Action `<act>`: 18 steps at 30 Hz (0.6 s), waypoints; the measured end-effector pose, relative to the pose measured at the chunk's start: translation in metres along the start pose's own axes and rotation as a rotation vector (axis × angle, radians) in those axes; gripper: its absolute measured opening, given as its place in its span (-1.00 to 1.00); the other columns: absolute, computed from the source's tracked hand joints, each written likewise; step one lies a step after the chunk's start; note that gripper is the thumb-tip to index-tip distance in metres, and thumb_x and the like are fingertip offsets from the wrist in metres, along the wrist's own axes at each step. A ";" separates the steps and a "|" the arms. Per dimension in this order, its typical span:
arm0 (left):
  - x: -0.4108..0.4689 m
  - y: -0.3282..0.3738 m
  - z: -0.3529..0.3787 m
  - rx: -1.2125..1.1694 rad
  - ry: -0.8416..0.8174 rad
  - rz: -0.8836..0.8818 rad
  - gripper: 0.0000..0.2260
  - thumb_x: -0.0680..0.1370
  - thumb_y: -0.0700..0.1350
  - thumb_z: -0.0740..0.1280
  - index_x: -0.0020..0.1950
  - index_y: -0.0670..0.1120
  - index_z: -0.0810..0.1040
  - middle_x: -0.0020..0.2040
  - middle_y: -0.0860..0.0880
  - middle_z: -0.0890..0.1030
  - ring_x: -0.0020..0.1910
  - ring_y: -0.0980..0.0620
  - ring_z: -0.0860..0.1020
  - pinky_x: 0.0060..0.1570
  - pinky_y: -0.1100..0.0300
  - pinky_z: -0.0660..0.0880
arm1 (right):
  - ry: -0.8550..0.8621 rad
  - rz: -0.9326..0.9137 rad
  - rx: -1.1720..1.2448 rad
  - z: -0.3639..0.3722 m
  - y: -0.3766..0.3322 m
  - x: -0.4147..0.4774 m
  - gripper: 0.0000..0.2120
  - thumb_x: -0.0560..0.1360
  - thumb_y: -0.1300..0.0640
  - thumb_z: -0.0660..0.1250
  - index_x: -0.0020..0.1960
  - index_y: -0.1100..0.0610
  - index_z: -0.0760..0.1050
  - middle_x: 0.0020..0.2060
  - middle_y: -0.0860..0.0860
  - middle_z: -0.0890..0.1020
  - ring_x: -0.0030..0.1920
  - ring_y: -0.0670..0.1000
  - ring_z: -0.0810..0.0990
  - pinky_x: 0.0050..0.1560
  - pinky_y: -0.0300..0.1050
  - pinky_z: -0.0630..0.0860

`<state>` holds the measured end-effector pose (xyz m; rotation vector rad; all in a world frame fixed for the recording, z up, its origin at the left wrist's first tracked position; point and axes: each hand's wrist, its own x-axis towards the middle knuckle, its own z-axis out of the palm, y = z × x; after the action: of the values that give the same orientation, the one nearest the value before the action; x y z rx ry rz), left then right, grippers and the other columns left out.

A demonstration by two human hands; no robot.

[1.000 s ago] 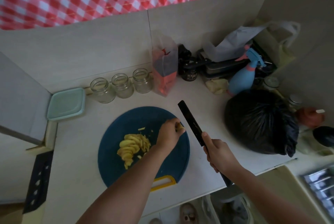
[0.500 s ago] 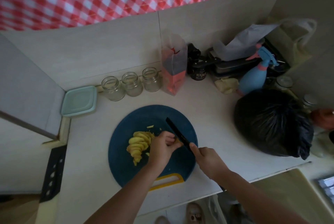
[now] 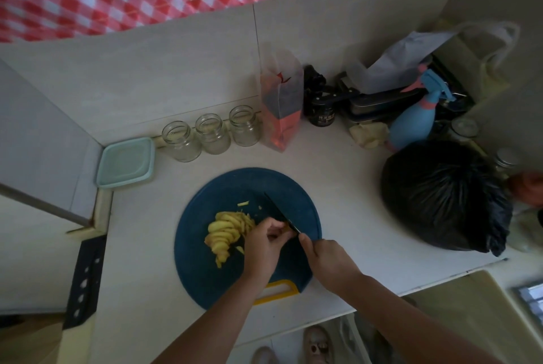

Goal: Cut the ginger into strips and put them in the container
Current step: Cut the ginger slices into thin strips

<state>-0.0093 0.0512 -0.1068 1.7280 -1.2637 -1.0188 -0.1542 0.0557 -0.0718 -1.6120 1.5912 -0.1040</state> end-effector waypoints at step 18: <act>0.007 0.002 -0.003 -0.167 -0.011 -0.223 -0.87 0.37 -0.19 0.52 -0.17 -0.05 0.60 -0.20 0.03 0.67 -0.18 0.14 0.62 -0.13 0.31 0.52 | 0.001 -0.020 0.099 -0.014 0.013 -0.013 -0.44 0.57 -0.26 -0.06 -0.33 0.15 0.36 -0.42 0.03 0.45 -0.39 -0.05 0.41 -0.32 -0.22 0.34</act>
<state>-0.0062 0.0447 -0.1051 1.7619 -0.9775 -1.2277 -0.1750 0.0617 -0.0639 -1.5518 1.5465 -0.1916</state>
